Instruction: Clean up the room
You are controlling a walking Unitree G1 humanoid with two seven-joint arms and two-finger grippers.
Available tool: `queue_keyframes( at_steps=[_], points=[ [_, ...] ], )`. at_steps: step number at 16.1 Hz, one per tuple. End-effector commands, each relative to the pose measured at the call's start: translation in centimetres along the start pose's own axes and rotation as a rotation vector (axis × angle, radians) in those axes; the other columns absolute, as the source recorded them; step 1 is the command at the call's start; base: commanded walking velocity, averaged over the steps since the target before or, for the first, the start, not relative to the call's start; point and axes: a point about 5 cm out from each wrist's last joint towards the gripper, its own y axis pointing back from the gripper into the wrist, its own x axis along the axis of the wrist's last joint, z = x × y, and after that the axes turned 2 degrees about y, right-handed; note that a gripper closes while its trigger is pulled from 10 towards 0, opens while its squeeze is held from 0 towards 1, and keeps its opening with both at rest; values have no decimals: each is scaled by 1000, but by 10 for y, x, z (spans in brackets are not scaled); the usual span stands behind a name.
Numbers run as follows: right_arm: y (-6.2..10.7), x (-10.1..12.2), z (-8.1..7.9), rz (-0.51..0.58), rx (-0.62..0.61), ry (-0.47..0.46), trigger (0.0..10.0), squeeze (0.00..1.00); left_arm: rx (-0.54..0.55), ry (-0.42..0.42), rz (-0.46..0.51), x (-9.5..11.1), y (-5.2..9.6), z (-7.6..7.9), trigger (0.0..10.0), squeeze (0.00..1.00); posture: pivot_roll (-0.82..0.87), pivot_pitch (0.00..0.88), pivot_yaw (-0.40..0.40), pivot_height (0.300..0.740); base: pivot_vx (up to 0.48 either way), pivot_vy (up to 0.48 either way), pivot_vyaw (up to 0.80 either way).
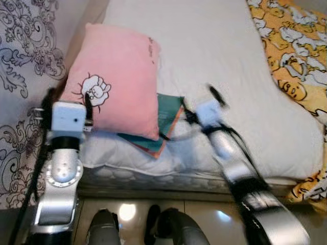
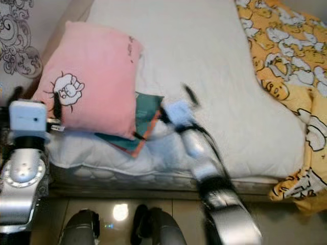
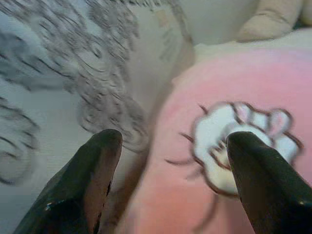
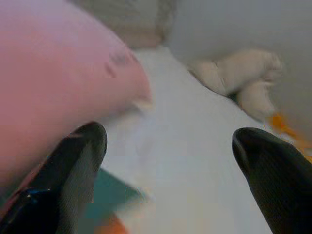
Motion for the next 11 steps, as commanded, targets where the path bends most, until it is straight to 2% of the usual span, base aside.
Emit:
queue_keyframes(
  at_steps=[1,2,3,4,5,6,8,11],
  points=[
    [-3,0,-10,-19,38,-57,10000,0,-23,17,5,2,-1,8,10000,0,296,161,-229,716,0,0,0],
    [-8,4,-18,-26,63,-76,10000,0,-22,19,5,2,-2,9,10000,0,300,157,-228,716,0,0,0],
    [-14,4,-34,-92,124,-108,10000,0,-18,22,6,2,-4,8,10000,0,305,155,-231,716,0,0,0],
    [-13,0,-40,-134,148,-122,10000,0,-14,25,7,2,-5,7,10000,0,311,152,-234,716,0,0,0],
    [-11,-8,-47,-222,186,-139,10000,0,-6,26,4,2,-6,5,10000,0,321,155,-238,716,0,0,0],
    [-9,-16,-47,-283,189,-150,10000,0,-1,25,2,2,-5,4,10000,0,325,156,-242,716,0,0,0],
    [-4,-28,-37,-347,157,-138,10000,0,9,23,4,2,-5,2,10000,0,329,157,-249,716,0,0,0],
    [3,-37,-26,-370,144,-124,10000,0,19,23,11,3,-6,-1,10000,0,326,157,-253,716,0,0,0]
  ],
)
